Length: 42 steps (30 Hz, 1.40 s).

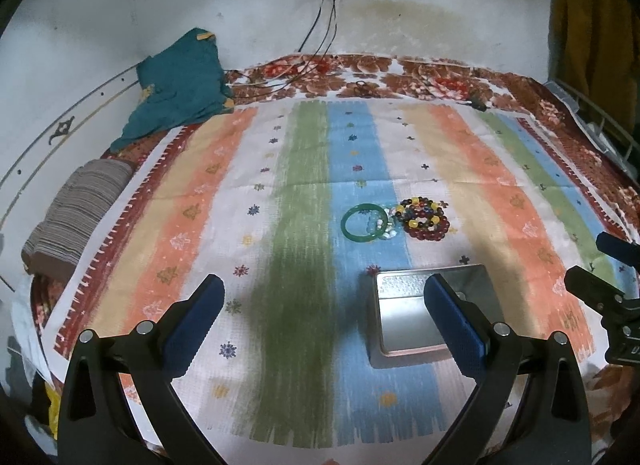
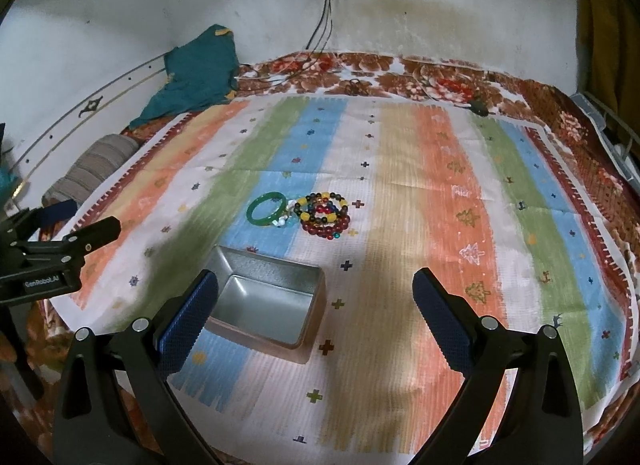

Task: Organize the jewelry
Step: 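Move both grippers forward toward the bangle and bead bracelet pile, then lower both open grippers over the green bangle and beaded bracelets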

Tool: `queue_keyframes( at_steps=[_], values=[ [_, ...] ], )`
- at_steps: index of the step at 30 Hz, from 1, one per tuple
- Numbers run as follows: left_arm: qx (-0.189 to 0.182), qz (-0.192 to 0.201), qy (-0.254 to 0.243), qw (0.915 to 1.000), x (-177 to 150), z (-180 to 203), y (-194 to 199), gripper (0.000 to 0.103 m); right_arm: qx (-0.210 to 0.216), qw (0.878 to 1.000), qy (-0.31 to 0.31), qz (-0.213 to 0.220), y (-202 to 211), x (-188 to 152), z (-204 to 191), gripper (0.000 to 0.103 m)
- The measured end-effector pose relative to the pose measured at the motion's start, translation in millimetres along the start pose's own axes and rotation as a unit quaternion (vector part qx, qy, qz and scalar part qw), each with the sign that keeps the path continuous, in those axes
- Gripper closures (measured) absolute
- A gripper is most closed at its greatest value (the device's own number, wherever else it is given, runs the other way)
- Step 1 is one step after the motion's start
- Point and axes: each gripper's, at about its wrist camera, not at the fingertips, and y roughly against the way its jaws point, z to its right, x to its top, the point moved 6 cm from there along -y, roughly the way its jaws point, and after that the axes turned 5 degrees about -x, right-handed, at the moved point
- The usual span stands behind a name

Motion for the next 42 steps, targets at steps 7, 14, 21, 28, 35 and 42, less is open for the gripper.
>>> queue_keyframes(
  at_steps=[7,14,21,28,35,42],
  values=[
    [0.002,-0.016,0.008,0.9998,10.9,-5.4,-19.5,0.006,-0.003,1.0,-0.008,-0.014,-16.8,11.8,3.6,0.004],
    [0.004,-0.028,0.008,0.9996,18.4,-7.1,-35.4,0.006,-0.005,0.999,-0.017,-0.028,-30.8,19.5,9.4,0.004],
    [0.006,-0.034,0.005,0.9994,23.8,-6.9,-45.9,0.006,-0.006,0.999,-0.017,-0.038,-43.2,25.8,10.3,0.004],
    [0.008,-0.044,0.008,0.999,28.1,-8.5,-59.5,0.006,-0.018,0.999,-0.01,-0.051,-60.9,32.0,10.6,0.004],
    [0.01,-0.054,0.011,0.9985,32.9,-9.7,-73.1,0.006,-0.02,0.998,-0.009,-0.058,-72.2,36.7,11.4,0.004],
    [0.011,-0.066,0.013,0.9977,37.8,-11.6,-91.3,0.006,-0.019,0.998,-0.006,-0.068,-86.5,41.0,11.9,0.004]
  ],
)
